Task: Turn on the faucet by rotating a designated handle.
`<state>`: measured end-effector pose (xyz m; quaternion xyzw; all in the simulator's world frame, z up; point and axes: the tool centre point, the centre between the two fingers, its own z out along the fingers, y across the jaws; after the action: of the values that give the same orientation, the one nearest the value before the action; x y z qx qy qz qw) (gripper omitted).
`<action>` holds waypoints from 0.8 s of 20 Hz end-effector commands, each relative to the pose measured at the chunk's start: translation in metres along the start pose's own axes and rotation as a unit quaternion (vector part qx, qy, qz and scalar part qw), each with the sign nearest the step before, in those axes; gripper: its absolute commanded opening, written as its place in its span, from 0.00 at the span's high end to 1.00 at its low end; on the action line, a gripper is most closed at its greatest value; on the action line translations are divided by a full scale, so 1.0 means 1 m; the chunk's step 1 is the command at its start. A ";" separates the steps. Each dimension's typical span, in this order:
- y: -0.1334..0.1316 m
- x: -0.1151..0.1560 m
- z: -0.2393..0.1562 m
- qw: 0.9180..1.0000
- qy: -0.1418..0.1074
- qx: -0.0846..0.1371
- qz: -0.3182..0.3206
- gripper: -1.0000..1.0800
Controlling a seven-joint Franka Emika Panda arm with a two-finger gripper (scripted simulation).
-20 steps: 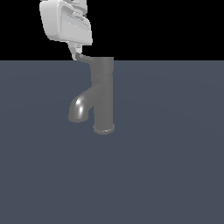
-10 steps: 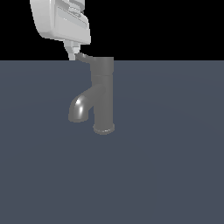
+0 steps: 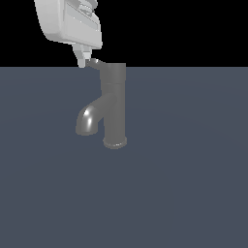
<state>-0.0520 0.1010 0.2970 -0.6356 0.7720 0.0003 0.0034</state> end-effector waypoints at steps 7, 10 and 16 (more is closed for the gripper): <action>0.007 0.060 -0.001 1.000 0.003 -0.002 0.022 1.00; 0.009 0.037 0.000 1.000 0.002 -0.001 -0.001 1.00; -0.008 0.077 0.000 1.000 0.002 -0.001 0.010 1.00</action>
<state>-0.0670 0.0621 0.2971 -0.6496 0.7603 0.0024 -0.0014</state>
